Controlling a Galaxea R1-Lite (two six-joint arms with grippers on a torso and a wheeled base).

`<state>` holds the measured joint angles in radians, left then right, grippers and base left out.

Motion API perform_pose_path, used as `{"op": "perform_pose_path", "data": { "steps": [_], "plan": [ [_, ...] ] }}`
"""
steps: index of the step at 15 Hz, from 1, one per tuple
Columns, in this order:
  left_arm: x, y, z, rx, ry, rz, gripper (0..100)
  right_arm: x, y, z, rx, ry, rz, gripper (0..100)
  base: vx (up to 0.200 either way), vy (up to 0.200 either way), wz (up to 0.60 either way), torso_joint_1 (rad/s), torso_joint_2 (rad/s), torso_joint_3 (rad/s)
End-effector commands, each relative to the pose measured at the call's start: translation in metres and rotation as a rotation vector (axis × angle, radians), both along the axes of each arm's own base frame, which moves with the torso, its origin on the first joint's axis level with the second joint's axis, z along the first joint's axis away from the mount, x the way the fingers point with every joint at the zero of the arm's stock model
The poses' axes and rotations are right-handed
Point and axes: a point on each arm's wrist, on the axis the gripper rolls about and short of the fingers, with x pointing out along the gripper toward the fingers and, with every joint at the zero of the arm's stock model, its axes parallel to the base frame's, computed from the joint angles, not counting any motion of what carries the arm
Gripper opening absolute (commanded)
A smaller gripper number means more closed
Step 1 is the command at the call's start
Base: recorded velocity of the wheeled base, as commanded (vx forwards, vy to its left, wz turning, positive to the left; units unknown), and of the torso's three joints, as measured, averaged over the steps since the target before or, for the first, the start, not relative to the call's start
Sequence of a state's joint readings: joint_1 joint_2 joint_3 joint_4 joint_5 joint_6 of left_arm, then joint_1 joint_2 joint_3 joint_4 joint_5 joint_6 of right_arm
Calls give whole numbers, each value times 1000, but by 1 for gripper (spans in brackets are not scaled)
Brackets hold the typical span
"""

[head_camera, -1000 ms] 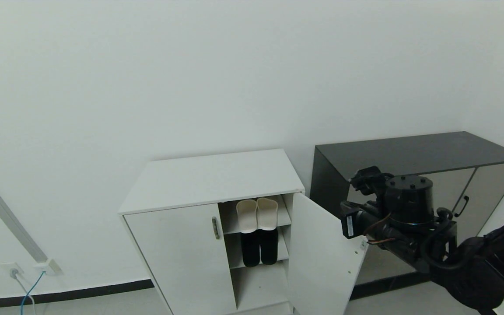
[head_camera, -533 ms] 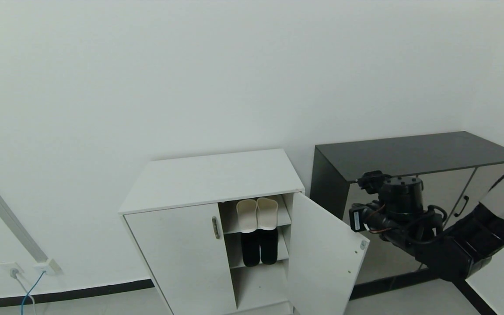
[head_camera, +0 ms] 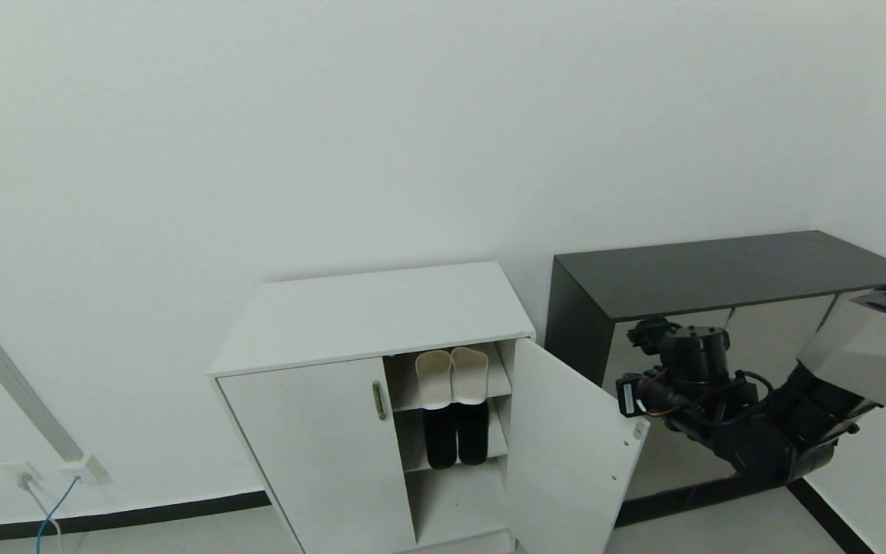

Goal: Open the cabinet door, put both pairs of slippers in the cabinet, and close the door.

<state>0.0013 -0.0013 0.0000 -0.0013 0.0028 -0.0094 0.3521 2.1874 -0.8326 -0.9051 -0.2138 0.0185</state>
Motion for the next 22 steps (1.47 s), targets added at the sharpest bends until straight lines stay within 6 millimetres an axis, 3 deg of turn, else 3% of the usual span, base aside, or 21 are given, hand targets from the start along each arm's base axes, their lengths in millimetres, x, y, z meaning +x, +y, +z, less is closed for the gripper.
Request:
{"op": "perform_pose_path", "data": {
  "steps": [1, 6, 11, 16, 19, 22],
  "plan": [
    [0, 0, 0, 0, 1, 1, 0, 3, 0, -11, -7, 25, 1, 0, 0, 0, 0, 0, 0, 0],
    [0, 0, 0, -1, 1, 1, 0, 6, 1, -27, -17, 48, 2, 0, 0, 0, 0, 0, 0, 0],
    [0, 0, 0, -4, 1, 1, 0, 3, 8, -31, -21, 58, 22, 0, 0, 0, 0, 0, 0, 0],
    [0, 0, 0, -4, 1, 1, 0, -31, 42, -23, -24, 53, 136, 0, 0, 0, 0, 0, 0, 0],
    [0, 0, 0, -4, 1, 1, 0, -58, 76, -19, 11, 62, 233, 0, 0, 0, 0, 0, 0, 0],
    [0, 0, 0, -4, 1, 1, 0, -66, 80, -6, 28, 34, 251, 0, 0, 0, 0, 0, 0, 0]
  ]
}}
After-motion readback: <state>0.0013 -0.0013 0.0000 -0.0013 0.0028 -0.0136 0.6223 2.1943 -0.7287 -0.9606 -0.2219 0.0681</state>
